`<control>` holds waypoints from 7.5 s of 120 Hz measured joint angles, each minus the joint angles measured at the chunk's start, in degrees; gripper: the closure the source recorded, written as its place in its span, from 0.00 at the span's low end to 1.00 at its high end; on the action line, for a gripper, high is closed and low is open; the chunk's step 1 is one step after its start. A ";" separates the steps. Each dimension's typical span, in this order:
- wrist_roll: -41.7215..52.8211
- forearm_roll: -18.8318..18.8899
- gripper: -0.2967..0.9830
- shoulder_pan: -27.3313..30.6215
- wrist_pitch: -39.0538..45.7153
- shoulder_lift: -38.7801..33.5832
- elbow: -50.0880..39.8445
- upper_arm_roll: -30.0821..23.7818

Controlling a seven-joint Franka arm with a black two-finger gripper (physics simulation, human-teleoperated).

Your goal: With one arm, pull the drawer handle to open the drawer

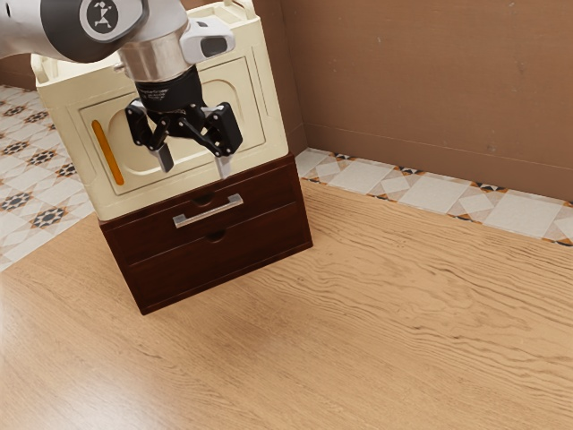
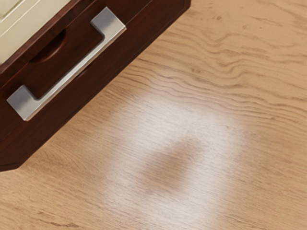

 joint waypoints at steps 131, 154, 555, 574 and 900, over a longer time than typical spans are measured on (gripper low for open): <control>10.89 -1.03 0.23 -3.18 25.93 -25.85 -46.23 -5.10; 23.57 4.80 0.23 -10.26 35.43 -27.61 -48.34 2.27; 39.60 16.12 0.25 -9.97 51.77 -14.20 -49.83 12.25; 39.41 15.96 0.23 -9.94 52.16 -14.33 -50.39 11.14; 29.70 5.35 0.48 -11.04 53.89 -26.76 -61.45 0.27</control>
